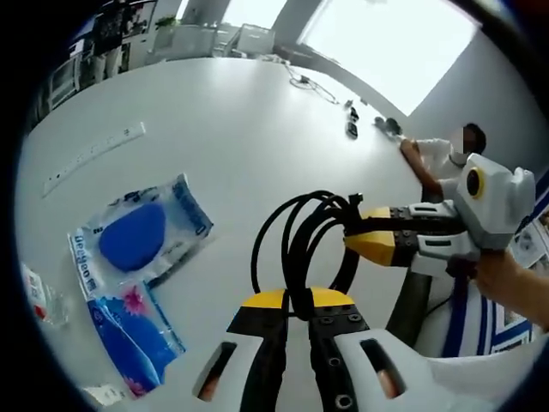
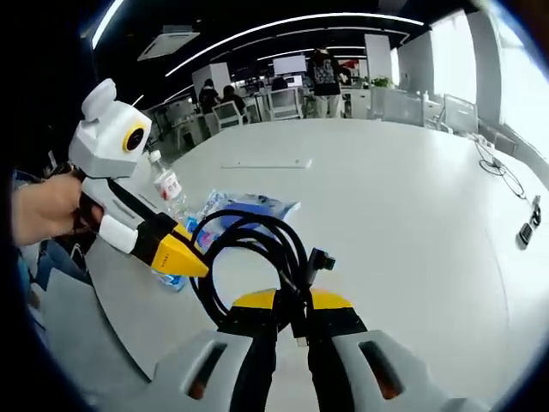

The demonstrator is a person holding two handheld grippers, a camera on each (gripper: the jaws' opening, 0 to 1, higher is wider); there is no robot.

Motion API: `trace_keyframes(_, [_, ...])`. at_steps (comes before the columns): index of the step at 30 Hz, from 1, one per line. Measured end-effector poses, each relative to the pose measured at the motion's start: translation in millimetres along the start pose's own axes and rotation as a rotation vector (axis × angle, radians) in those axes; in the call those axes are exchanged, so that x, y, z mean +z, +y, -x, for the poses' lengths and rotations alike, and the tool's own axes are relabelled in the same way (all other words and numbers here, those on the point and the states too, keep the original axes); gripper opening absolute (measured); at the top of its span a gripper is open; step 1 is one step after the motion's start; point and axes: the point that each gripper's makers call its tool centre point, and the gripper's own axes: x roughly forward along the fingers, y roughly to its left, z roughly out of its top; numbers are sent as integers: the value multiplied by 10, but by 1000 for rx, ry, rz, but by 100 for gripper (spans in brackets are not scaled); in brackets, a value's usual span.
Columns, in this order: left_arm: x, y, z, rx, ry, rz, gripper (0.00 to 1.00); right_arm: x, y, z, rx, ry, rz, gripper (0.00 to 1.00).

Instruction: Arrange the tabletop items into an orderly group along one side of the table until the central work area is clear of visible clutter.

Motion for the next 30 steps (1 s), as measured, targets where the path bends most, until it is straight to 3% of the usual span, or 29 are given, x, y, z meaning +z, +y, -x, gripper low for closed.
trace_keyframes(13, [-69, -17, -339, -5, 32, 63, 3, -234, -241, -117, 13, 61, -18, 9])
trace_keyframes(30, [-53, 188, -534, 42, 37, 100, 3, -292, -344, -424, 47, 107, -14, 9])
